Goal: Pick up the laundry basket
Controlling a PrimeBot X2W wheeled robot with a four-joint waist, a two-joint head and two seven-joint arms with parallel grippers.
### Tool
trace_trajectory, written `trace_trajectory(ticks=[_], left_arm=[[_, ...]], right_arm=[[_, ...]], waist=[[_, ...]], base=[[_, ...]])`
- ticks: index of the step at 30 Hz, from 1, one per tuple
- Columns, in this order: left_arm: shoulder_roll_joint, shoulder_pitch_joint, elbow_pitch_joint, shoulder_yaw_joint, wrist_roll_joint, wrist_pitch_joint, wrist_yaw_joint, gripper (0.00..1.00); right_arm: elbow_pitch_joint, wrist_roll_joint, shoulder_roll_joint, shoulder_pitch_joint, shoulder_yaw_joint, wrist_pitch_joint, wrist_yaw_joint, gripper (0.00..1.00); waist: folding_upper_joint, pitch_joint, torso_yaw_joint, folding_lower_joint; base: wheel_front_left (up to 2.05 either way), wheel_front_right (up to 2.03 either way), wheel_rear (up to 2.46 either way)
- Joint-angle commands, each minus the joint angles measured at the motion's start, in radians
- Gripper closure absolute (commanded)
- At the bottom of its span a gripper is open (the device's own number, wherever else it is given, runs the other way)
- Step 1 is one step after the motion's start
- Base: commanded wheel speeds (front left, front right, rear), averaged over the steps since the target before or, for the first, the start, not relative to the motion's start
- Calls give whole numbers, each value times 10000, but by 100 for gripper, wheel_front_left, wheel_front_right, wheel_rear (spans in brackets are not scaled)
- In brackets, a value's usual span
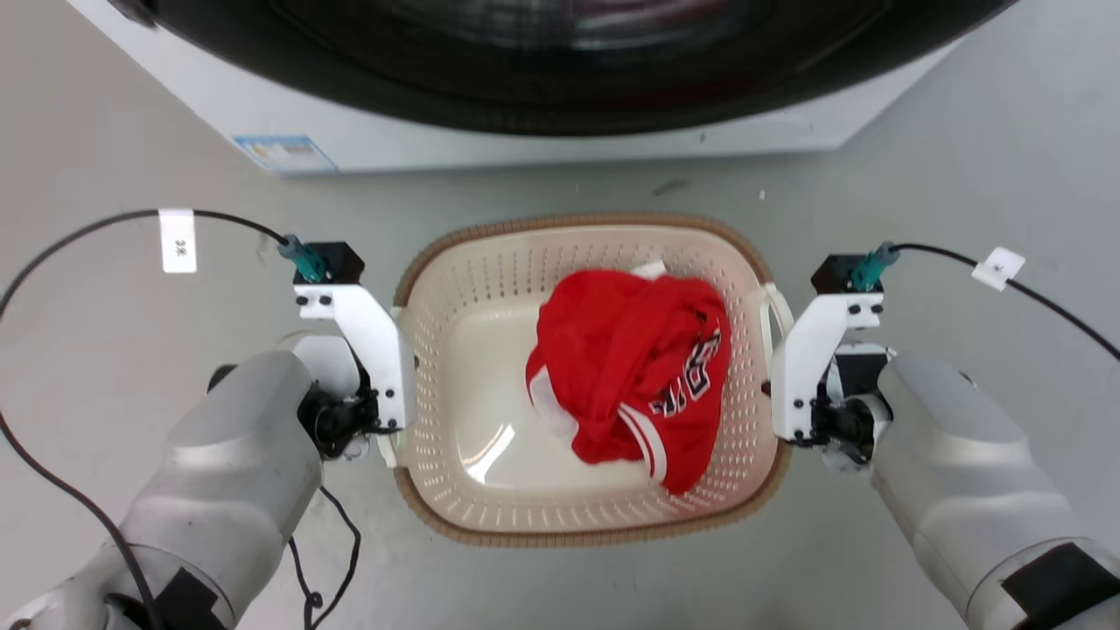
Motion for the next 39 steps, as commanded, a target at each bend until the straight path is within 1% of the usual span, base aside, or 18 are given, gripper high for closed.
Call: trace_trajectory(ticks=[1,10,12,17,18,23,32,39], left_arm=[[-310,176,-141,-69,-138,113,-141,100],[-306,524,-98,-284,-589,449,-141,100],[-313,569,-97,-305,-643,507,-141,100],[-379,1004,-67,-406,-1014,880,-141,100],[-379,1004,-67,-406,-1014,880,-141,100],[-421,1403,-11,-477,-1305,1225,-141,100],[-529,2011,58,-586,-1661,1489,-143,100],[-569,2419,95,-653,-1840,1596,-143,100]], right_arm=[[-59,128,165,141,49,181,53,100],[21,381,96,497,38,1213,51,100],[28,387,101,519,34,1308,51,100],[41,533,161,756,-33,1913,53,100],[41,533,161,756,-33,1913,53,100],[44,626,219,1086,-63,2431,53,100],[47,511,261,1586,-188,3000,53,100],[47,314,277,1828,-332,3085,53,100]], waist=[[0,-860,79,1],[0,-2210,174,1],[0,-2344,184,1],[0,-3198,223,1],[0,-3198,223,1],[0,-3895,234,1],[0,-4757,222,1],[0,-5178,239,1]], base=[[0,0,0],[0,0,0],[0,0,0],[0,0,0],[0,0,0],[0,0,0],[0,0,0],[0,0,0]])
